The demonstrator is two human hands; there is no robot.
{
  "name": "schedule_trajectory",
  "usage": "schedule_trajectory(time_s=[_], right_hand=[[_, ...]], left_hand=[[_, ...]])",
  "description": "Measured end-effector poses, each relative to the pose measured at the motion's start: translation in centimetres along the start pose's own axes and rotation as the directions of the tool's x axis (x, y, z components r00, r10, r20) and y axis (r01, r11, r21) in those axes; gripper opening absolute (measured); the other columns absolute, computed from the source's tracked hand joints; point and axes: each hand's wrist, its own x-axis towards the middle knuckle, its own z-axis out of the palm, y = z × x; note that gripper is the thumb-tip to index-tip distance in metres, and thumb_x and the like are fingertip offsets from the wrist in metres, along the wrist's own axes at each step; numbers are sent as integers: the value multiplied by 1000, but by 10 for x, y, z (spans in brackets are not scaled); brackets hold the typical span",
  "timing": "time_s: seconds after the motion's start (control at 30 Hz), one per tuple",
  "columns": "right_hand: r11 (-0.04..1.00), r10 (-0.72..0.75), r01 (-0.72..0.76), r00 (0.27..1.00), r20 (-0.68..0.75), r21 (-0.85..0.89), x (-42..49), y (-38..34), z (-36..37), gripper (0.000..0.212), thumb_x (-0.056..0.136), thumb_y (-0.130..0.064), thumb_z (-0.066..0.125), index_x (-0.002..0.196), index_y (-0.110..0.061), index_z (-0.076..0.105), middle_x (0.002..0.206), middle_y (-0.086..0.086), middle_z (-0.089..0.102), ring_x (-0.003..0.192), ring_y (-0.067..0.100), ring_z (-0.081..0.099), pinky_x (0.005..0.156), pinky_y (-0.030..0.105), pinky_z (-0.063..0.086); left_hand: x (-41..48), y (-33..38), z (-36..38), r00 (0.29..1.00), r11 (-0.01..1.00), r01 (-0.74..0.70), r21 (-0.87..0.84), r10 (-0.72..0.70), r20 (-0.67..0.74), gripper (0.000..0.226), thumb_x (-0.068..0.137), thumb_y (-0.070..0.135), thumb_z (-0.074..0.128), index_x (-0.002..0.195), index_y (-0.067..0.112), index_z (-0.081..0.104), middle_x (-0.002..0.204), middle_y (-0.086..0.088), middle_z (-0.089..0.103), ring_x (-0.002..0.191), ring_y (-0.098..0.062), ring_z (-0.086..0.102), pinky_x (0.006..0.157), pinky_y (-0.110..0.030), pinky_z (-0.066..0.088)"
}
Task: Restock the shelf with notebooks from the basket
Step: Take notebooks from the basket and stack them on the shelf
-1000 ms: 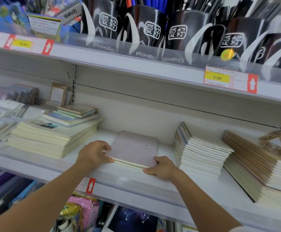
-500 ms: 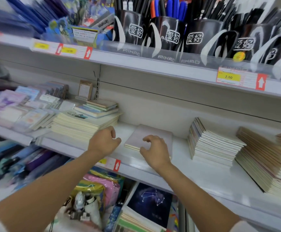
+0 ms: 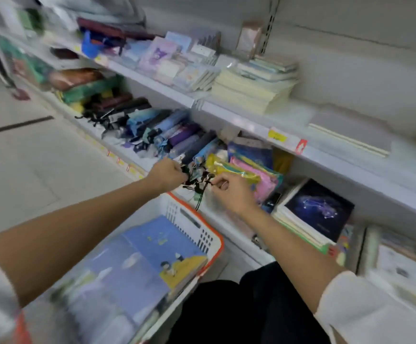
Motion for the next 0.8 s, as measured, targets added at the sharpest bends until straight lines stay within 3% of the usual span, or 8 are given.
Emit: schedule_trajectory(time_s=[0.1, 0.2, 0.3, 0.4, 0.5, 0.63, 0.73, 0.8], right_hand=[[994, 105, -102, 952, 288, -24, -13, 9, 49, 7, 87, -10, 64, 93, -12, 67, 92, 3, 65, 85, 18, 60, 76, 33, 48], [983, 166, -87, 800, 576, -163, -18, 12, 81, 29, 88, -16, 67, 116, -7, 65, 120, 6, 60, 102, 17, 60, 81, 31, 50], [969, 203, -36, 682, 703, -245, -20, 14, 105, 32, 93, -18, 63, 123, -8, 60, 109, 1, 54, 78, -2, 52, 68, 22, 45], [926, 292, 16, 601, 744, -376, -22, 19, 129, 43, 94, -15, 58, 132, 4, 52, 124, 19, 58, 83, 18, 62, 77, 39, 51], [890, 328, 100, 537, 777, -444, -28, 23, 157, 46, 93, -13, 56, 133, 8, 46, 142, 29, 40, 121, 41, 51, 102, 51, 43], [873, 365, 118, 485, 795, -473, -41, 31, 199, 43, 97, -13, 52, 136, 4, 47, 143, 27, 42, 125, 41, 49, 101, 53, 45], [871, 372, 130, 458, 808, -474, -58, 40, 224, 40, 100, -13, 47, 139, -2, 45, 139, 20, 49, 117, 37, 54, 91, 45, 48], [886, 373, 87, 453, 810, -456, -68, 50, 238, 42, 100, -10, 45, 141, -3, 40, 145, 19, 39, 123, 36, 48, 99, 45, 43]], left_hand=[[-12, -56, -5, 991, 991, 135, -20, -135, 27, 25, 83, 13, 65, 63, 6, 52, 66, -11, 49, 61, -22, 44, 56, -26, 35], [-22, -108, 0, 961, 959, 275, -62, -274, 36, 24, 83, 14, 66, 63, 6, 55, 63, -7, 49, 58, -20, 45, 56, -25, 36], [-39, -156, 15, 909, 902, 417, -116, -411, 69, 28, 82, 11, 65, 59, 8, 51, 56, -7, 45, 50, -19, 41, 49, -22, 32], [-68, -208, 38, 830, 805, 557, -202, -545, 118, 37, 83, 4, 66, 52, 7, 45, 49, -7, 41, 44, -21, 36, 48, -22, 28], [-103, -256, 60, 715, 669, 686, -287, -692, 98, 37, 83, 2, 63, 50, 4, 46, 43, -9, 42, 39, -20, 37, 47, -22, 31], [-139, -278, 84, 488, 346, 829, -439, -832, 266, 20, 87, 4, 60, 70, 3, 51, 54, -11, 52, 52, -22, 51, 49, -22, 38], [-147, -280, 96, 451, 202, 831, -519, -789, 416, 19, 90, 8, 60, 72, 10, 53, 65, -8, 55, 54, -17, 53, 59, -25, 36], [-147, -278, 101, 438, -1, 751, -661, -748, 499, 15, 93, 12, 58, 79, 10, 54, 75, -8, 52, 59, -17, 53, 65, -29, 41]])
